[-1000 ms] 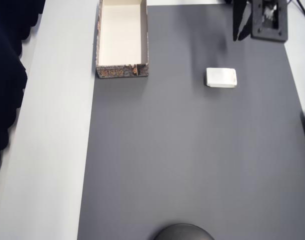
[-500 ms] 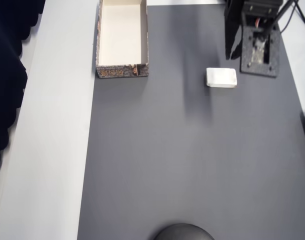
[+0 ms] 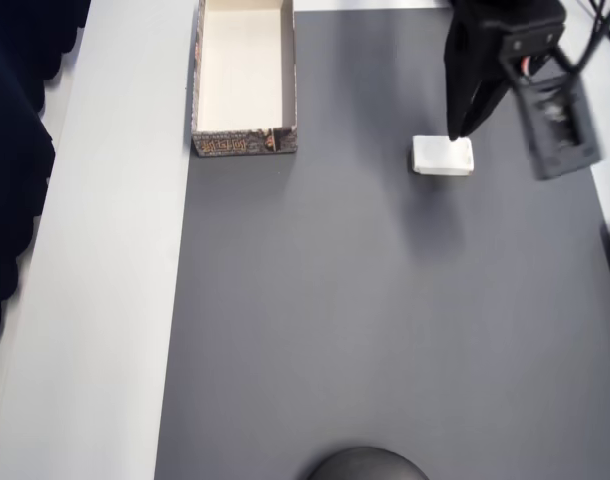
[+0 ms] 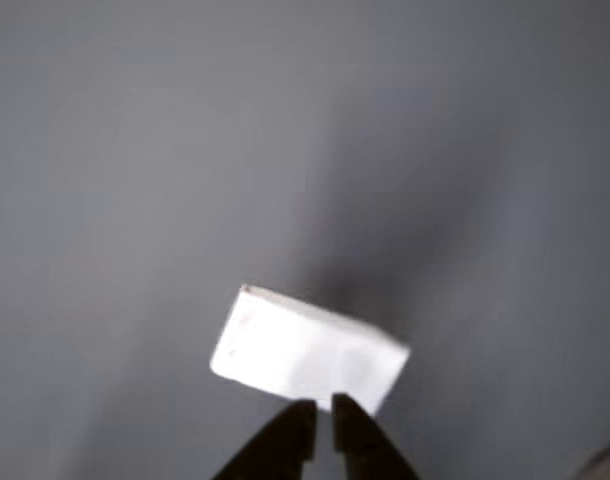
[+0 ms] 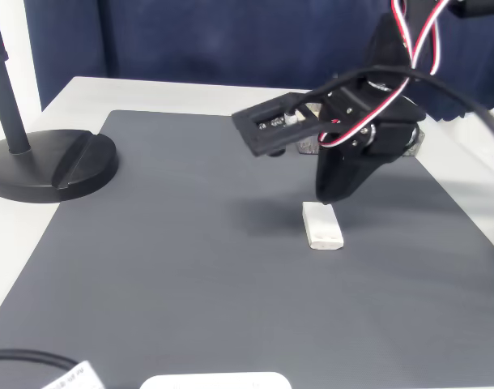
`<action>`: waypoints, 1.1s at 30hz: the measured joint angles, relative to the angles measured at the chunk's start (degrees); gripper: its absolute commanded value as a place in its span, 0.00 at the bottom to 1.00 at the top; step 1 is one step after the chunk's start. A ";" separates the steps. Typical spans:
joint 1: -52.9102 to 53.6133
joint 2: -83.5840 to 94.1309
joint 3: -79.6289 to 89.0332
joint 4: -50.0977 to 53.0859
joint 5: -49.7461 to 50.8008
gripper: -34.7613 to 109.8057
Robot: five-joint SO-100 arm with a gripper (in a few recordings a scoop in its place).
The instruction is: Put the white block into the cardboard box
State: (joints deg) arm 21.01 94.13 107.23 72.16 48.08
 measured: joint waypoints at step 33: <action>1.76 -0.97 -2.29 3.43 60.29 0.27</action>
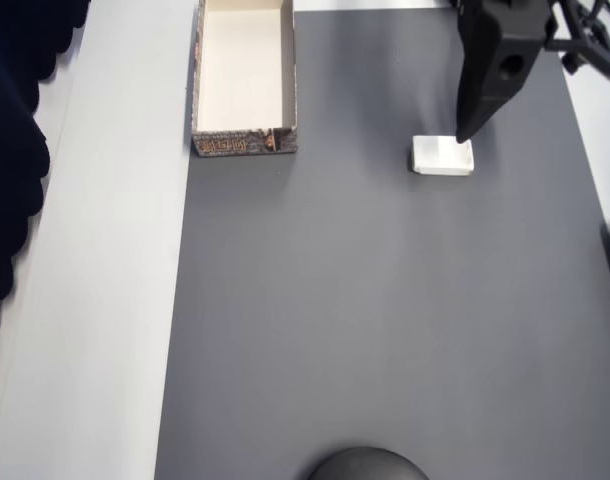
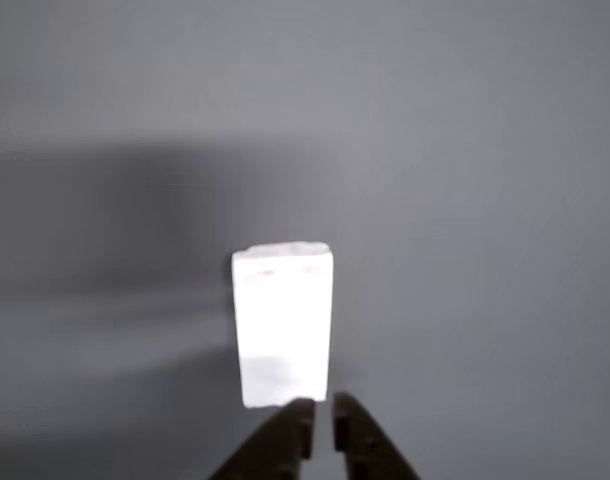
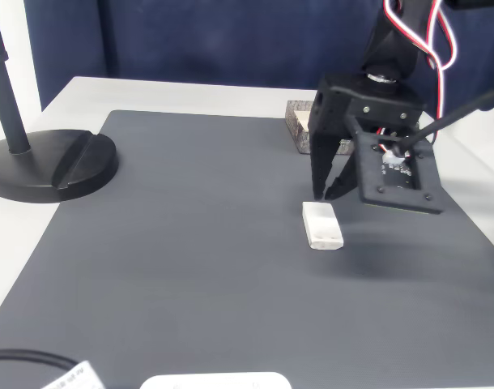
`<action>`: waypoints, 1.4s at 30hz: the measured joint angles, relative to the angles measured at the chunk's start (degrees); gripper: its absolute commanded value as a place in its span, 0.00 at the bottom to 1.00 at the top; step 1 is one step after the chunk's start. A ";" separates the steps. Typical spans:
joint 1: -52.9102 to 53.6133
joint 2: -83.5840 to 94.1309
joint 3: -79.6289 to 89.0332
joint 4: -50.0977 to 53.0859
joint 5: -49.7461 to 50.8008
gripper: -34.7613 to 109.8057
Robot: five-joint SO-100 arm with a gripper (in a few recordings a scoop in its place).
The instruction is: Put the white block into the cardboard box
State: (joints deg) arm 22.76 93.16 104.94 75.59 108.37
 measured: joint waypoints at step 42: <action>0.09 -7.91 -4.22 -3.96 0.26 0.47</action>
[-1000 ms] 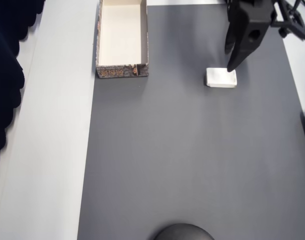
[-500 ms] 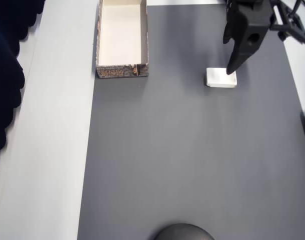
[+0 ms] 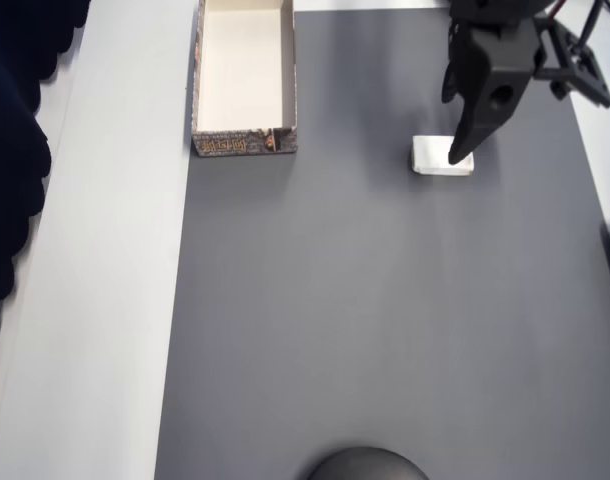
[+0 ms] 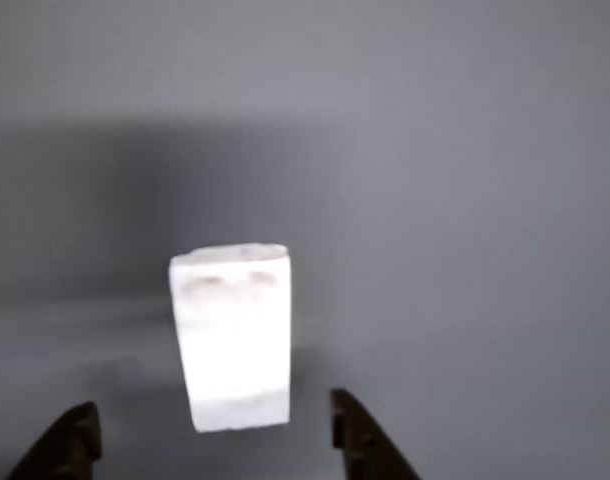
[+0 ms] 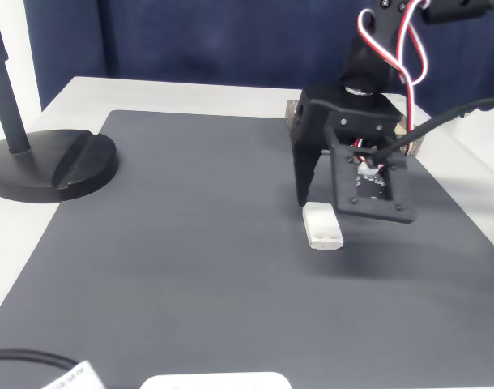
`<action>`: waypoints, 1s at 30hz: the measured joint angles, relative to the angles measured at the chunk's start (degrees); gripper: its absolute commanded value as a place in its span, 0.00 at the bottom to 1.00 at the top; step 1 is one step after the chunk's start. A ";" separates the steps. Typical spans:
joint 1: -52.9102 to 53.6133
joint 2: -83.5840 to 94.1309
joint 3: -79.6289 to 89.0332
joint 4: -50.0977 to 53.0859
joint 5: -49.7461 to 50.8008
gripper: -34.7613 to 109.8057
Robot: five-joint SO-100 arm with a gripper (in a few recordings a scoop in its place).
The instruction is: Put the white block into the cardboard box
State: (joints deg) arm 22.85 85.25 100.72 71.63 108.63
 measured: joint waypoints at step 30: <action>1.85 -5.89 -1.05 -1.58 2.11 0.47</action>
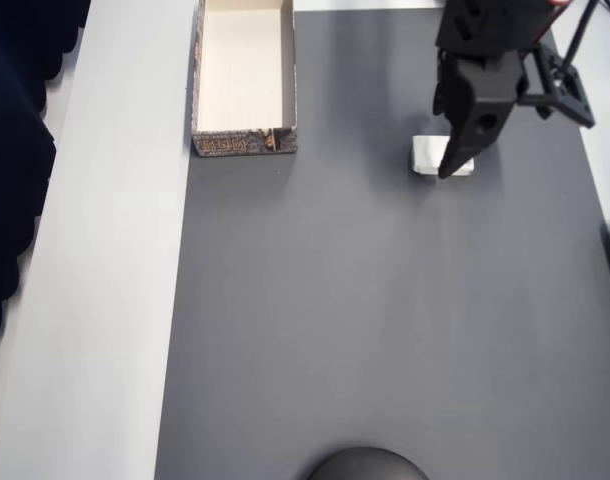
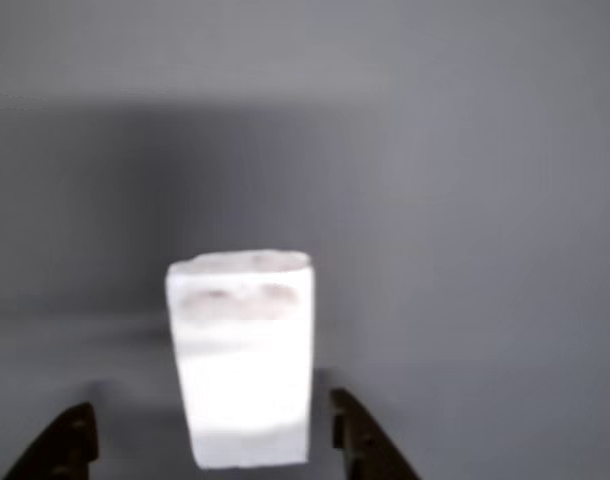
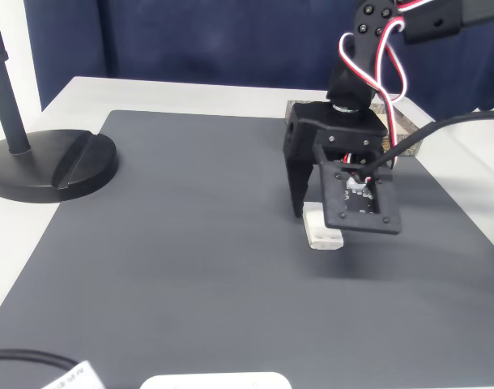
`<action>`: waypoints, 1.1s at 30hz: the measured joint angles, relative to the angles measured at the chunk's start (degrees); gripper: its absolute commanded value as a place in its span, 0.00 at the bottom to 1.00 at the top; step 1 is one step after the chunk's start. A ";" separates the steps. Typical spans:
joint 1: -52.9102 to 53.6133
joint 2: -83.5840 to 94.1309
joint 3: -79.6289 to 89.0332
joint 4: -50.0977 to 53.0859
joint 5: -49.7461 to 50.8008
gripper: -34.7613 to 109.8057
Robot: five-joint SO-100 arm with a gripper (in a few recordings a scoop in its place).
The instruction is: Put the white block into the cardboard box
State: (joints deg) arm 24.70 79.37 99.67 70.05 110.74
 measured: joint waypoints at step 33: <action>-0.18 -3.78 -3.52 -0.70 0.18 0.43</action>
State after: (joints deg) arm 24.52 75.59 96.15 69.35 110.92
